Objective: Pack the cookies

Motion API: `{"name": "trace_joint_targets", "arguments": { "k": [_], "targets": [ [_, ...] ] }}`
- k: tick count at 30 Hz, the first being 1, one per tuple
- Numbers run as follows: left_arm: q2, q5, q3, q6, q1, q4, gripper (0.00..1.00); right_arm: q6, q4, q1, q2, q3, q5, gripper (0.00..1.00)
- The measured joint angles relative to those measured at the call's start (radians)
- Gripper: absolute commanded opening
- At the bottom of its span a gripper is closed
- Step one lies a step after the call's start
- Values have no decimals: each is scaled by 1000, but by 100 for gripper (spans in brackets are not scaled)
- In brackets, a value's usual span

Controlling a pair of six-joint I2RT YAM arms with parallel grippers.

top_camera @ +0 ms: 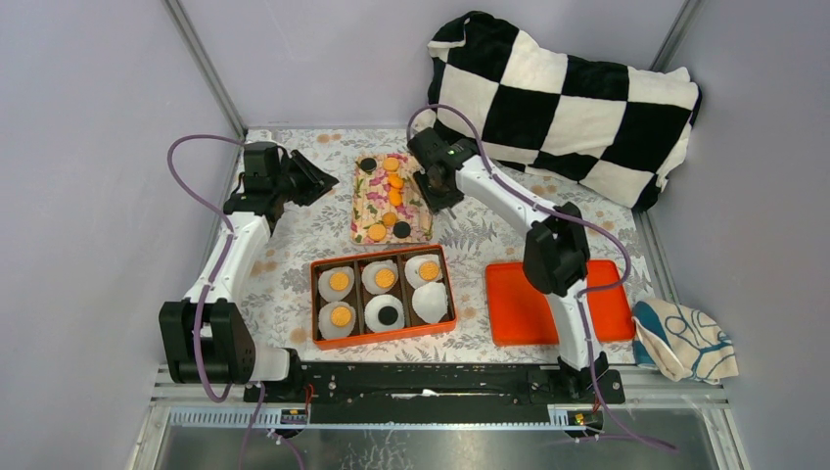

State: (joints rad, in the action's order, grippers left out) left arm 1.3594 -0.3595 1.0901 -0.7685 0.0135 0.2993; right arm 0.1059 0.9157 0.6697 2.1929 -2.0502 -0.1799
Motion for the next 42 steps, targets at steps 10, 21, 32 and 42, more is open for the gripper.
{"name": "trace_joint_targets", "arguments": {
  "k": [10, 21, 32, 42],
  "targets": [
    [-3, 0, 0, 0, 0, 0, 34, 5, -42, 40, -445, 310, 17, 0],
    [-3, 0, 0, 0, 0, 0, 34, 97, 3, 224, -796, 551, 71, 0],
    [-3, 0, -3, 0, -34, 0, 34, 321, 84, 426, -942, 789, 114, 0],
    [-5, 0, -10, 0, -47, 0, 35, 416, 133, 478, -961, 834, 82, 22]
  ]
}}
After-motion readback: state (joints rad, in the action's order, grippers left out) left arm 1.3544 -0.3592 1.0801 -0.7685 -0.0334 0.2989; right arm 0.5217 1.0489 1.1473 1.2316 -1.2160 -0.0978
